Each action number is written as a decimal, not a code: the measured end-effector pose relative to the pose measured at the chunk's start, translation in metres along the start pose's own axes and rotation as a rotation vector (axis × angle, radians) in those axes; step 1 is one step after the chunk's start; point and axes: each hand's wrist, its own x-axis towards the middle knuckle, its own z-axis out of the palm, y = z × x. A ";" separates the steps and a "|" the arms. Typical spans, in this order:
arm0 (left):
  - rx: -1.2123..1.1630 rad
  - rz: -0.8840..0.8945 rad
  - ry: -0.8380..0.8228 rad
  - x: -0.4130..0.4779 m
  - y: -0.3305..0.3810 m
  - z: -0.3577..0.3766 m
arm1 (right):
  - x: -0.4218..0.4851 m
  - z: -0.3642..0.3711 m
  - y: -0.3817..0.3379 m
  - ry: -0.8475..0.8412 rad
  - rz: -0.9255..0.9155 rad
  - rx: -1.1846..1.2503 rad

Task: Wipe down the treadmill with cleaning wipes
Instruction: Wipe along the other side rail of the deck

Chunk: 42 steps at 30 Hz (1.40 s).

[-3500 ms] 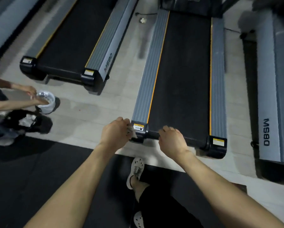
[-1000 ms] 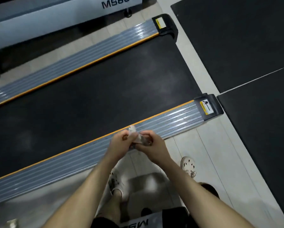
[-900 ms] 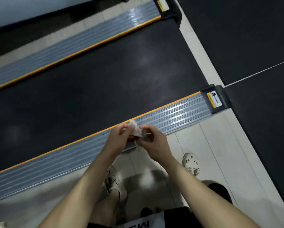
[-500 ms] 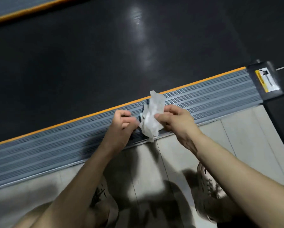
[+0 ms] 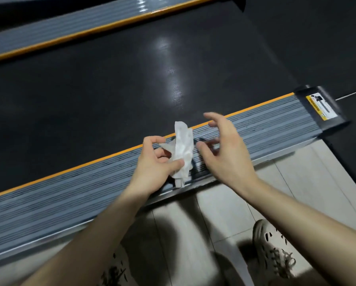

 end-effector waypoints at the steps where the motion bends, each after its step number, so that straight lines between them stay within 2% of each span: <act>1: 0.004 -0.010 0.001 0.000 0.000 -0.001 | -0.004 -0.001 0.003 -0.073 -0.112 -0.061; 3: -0.018 -0.010 -0.044 0.001 0.002 0.000 | -0.009 0.002 0.009 -0.305 -0.137 -0.133; 5: -0.035 -0.009 -0.138 0.004 0.005 0.003 | -0.008 0.005 0.015 -0.398 -0.034 -0.059; 7: 0.023 0.033 -0.226 0.008 0.007 0.005 | -0.004 0.008 0.019 -0.287 0.058 0.058; 9: 0.205 0.200 -0.240 0.008 0.011 0.008 | 0.001 0.008 0.025 -0.168 0.126 0.074; 11: 0.520 0.427 -0.147 0.006 0.013 0.009 | 0.005 0.002 0.032 -0.159 0.161 0.069; 13: 0.769 0.567 -0.061 0.003 0.008 0.006 | 0.009 -0.006 0.043 -0.179 0.182 0.038; 14: 0.828 0.587 -0.020 0.000 0.003 0.005 | 0.011 -0.010 0.048 -0.147 0.161 -0.054; 16: 0.924 0.602 0.055 -0.003 -0.011 0.008 | 0.015 -0.015 0.063 0.006 0.020 -0.440; 17: 0.982 0.611 0.091 0.000 -0.017 0.012 | 0.015 -0.016 0.069 0.053 -0.019 -0.553; 19: 1.104 0.622 0.132 0.009 -0.026 0.023 | 0.009 -0.013 0.077 0.021 -0.029 -0.515; 21: 1.198 0.598 0.138 0.023 -0.032 0.031 | 0.001 -0.008 0.079 -0.038 -0.114 -0.460; 23: 1.281 0.591 0.146 0.033 -0.039 0.034 | -0.008 0.000 0.081 -0.009 -0.168 -0.521; 25: 1.279 0.633 0.188 0.037 -0.049 0.033 | -0.018 0.015 0.084 0.042 -0.171 -0.541; 30: 1.208 0.723 0.265 0.042 -0.055 0.033 | -0.040 0.044 0.093 0.013 -0.208 -0.512; 36: 1.198 0.747 0.296 0.042 -0.057 0.034 | -0.013 0.038 0.085 0.177 -0.155 -0.553; 39: 1.190 0.752 0.306 0.044 -0.058 0.034 | -0.018 0.054 0.087 0.094 -0.149 -0.580; 42: 1.183 0.755 0.302 0.044 -0.058 0.033 | -0.041 0.070 0.079 -0.018 -0.292 -0.596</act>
